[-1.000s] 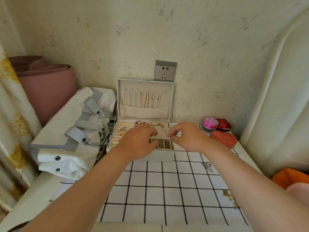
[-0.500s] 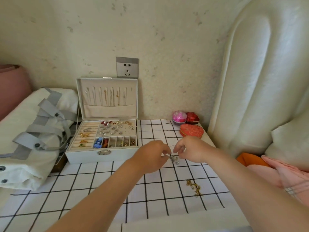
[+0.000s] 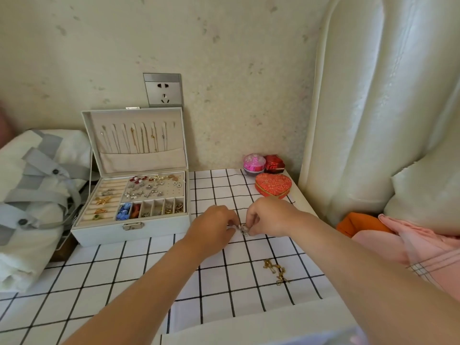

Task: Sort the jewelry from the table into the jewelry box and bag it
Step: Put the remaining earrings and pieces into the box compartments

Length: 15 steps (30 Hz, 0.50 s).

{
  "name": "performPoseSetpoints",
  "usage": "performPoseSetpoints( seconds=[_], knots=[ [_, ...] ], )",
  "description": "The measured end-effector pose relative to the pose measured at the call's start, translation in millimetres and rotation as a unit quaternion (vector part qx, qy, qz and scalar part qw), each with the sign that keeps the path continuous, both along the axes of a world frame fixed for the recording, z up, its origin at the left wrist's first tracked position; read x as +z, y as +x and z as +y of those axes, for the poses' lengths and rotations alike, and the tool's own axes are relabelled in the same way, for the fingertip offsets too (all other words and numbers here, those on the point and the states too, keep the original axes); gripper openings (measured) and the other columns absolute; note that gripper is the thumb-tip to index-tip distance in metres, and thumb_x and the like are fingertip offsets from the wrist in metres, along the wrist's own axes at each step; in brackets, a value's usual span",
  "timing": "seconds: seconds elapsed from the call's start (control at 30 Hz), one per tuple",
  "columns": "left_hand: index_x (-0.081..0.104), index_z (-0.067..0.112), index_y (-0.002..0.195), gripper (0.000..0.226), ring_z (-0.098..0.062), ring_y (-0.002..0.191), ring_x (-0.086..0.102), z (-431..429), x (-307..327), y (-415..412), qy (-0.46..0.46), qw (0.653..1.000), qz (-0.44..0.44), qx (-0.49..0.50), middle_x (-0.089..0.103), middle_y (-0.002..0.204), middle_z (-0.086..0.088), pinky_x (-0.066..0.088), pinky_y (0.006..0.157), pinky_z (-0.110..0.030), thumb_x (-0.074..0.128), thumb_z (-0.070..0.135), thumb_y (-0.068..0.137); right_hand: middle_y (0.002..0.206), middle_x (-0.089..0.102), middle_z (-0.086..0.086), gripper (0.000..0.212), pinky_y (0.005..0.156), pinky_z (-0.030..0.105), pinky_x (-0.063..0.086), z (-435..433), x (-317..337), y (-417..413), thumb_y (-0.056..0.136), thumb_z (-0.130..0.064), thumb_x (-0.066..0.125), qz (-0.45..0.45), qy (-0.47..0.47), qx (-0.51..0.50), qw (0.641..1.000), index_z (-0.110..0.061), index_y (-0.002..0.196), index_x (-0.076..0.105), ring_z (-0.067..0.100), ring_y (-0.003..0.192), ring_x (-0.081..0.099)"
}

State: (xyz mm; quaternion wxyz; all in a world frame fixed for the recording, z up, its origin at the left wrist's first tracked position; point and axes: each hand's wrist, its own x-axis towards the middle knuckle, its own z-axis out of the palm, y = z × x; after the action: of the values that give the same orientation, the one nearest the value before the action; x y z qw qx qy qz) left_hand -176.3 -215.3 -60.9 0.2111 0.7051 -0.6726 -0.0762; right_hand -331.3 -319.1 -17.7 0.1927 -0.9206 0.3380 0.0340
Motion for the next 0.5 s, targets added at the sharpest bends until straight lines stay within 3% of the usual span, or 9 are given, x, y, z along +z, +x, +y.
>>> performPoseSetpoints(
  seconds=[0.13, 0.33, 0.5],
  knots=[
    [0.07, 0.027, 0.105, 0.018, -0.009, 0.098, 0.052, 1.1, 1.7, 3.1, 0.007, 1.0, 0.007, 0.006, 0.063, 0.1, 0.009, 0.047, 0.084, -0.027, 0.06, 0.02, 0.091, 0.095, 0.064, -0.012, 0.024, 0.078, 0.031, 0.054, 1.1, 1.1, 1.7, 0.08, -0.034, 0.08, 0.001, -0.007, 0.006, 1.0, -0.028, 0.103, 0.075, 0.012, 0.091, 0.063],
    [0.066, 0.028, 0.111, 0.022, -0.007, 0.093, 0.053, 0.3, 3.4, 4.2, 0.026, 0.999, 0.028, 0.018, 0.063, 0.105, 0.011, 0.048, 0.082, -0.024, 0.061, 0.019, 0.091, 0.09, 0.073, -0.014, 0.006, 0.083, 0.036, 0.056, -5.8, -5.8, 4.4, 0.084, -0.027, 0.077, -0.011, 0.014, 0.009, 1.0, -0.027, 0.089, 0.078, 0.008, 0.086, 0.066],
    [0.063, 0.03, 0.119, 0.028, 0.0, 0.095, 0.055, 0.3, 5.1, 2.6, -0.007, 0.997, 0.078, 0.02, 0.063, 0.111, 0.017, 0.042, 0.081, -0.015, 0.061, 0.02, 0.093, 0.092, 0.07, -0.01, 0.007, 0.082, 0.026, 0.053, -11.3, -1.5, 4.6, 0.091, -0.021, 0.071, -0.094, 0.063, -0.011, 0.993, -0.02, 0.095, 0.076, 0.01, 0.09, 0.065]
  ],
)
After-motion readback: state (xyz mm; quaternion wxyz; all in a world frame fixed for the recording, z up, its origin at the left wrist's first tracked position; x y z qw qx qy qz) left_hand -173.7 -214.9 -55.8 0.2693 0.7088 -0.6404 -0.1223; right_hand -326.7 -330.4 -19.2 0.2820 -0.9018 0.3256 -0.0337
